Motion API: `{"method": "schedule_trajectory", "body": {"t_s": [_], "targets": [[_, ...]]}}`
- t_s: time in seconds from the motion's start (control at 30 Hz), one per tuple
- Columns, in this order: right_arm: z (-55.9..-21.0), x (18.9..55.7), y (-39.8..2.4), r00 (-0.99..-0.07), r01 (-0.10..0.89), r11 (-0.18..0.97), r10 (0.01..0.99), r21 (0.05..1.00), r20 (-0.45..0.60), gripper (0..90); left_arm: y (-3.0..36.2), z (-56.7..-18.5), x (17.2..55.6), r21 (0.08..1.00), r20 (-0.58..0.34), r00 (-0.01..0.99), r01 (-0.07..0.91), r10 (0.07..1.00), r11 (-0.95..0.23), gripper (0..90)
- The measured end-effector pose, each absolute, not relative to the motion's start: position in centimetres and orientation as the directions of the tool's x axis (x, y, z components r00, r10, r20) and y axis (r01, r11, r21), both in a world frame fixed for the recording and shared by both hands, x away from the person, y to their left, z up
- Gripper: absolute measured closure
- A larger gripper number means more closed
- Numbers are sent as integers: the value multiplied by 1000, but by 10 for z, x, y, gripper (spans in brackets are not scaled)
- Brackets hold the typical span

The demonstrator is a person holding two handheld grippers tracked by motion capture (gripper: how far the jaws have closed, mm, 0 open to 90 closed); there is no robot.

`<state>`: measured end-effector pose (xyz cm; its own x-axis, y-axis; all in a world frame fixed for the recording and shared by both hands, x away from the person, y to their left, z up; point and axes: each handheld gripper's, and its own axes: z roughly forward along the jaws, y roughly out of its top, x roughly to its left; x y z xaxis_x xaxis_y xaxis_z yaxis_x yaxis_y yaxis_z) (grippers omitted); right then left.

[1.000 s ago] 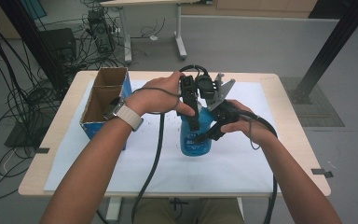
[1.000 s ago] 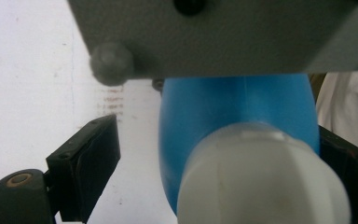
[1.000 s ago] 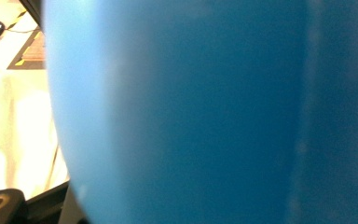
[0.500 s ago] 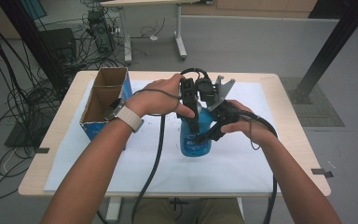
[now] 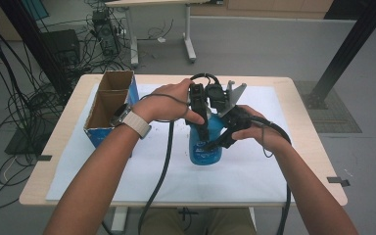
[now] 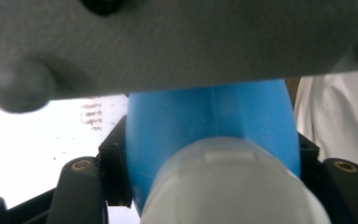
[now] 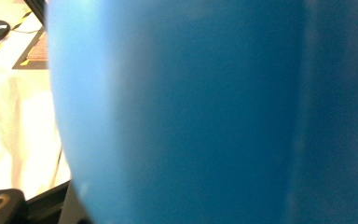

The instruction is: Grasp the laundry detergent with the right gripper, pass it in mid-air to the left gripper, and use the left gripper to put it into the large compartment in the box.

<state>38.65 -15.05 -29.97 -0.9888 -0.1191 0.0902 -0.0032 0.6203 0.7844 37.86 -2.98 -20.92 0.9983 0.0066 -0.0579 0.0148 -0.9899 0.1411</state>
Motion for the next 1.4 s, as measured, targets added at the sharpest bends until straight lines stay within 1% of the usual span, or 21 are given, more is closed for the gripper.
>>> {"method": "schedule_trajectory", "body": {"t_s": [0.57,0.8,1.4], "targets": [[-302,386,-149,-988,-2,622,-121,783,93,438,-28,-211,378,140,-55,998,17,9,-990,382],[-302,385,-148,-987,-3,622,-126,783,97,438,-27,-212,377,141,-67,997,35,26,-989,382],[-303,386,-148,-988,-5,628,-126,779,95,437,-27,-213,378,146,-68,997,28,19,-989,381]]}}
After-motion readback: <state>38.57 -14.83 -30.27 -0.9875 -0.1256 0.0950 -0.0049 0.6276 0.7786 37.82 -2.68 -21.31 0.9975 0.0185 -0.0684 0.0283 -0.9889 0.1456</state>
